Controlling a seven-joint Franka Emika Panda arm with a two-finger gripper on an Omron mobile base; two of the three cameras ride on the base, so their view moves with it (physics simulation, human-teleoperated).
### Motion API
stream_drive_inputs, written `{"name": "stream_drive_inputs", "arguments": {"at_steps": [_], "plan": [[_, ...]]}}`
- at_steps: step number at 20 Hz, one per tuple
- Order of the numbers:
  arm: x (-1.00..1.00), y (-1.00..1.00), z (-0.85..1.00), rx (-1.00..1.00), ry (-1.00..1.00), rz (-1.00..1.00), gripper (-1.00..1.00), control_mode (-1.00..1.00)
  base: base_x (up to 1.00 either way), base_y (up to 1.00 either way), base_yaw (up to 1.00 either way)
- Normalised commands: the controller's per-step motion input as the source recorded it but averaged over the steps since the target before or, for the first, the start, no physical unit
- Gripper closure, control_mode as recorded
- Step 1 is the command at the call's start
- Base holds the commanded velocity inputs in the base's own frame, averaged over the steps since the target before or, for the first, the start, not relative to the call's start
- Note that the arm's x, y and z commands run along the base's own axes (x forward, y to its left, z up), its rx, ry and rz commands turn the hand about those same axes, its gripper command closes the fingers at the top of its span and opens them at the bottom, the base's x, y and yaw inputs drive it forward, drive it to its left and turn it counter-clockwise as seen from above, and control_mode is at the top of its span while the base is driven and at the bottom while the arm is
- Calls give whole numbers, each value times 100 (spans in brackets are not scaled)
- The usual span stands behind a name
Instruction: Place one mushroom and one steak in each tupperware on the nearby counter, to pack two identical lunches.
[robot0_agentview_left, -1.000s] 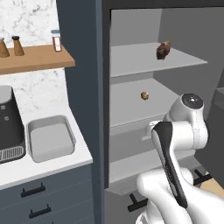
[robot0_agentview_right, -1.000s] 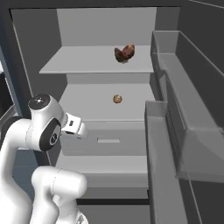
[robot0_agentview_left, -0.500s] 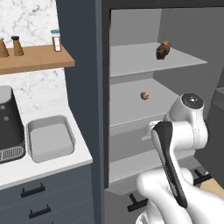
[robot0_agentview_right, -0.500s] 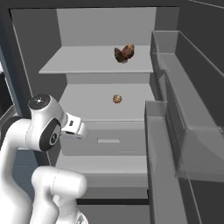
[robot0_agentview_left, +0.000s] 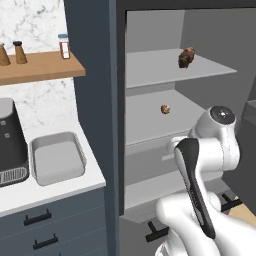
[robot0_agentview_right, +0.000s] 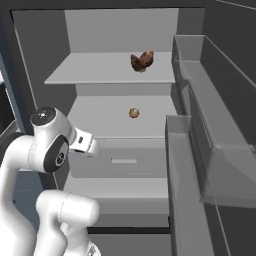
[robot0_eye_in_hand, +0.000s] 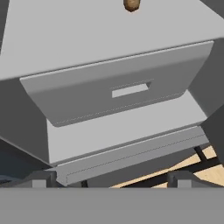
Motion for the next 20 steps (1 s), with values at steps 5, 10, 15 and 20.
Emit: {"name": "stream_drive_inputs", "arguments": {"at_steps": [5,10,15,20], "plan": [[-15,0,69,1,-30,-1,-100,-100,0,0,0],[-7,-1,96,-1,-37,-18,-100,-100,0,0,0],[0,-29,87,0,-28,-33,-100,-100,0,0,0],[1,-54,81,9,-23,-16,-100,-100,0,0,0]]}}
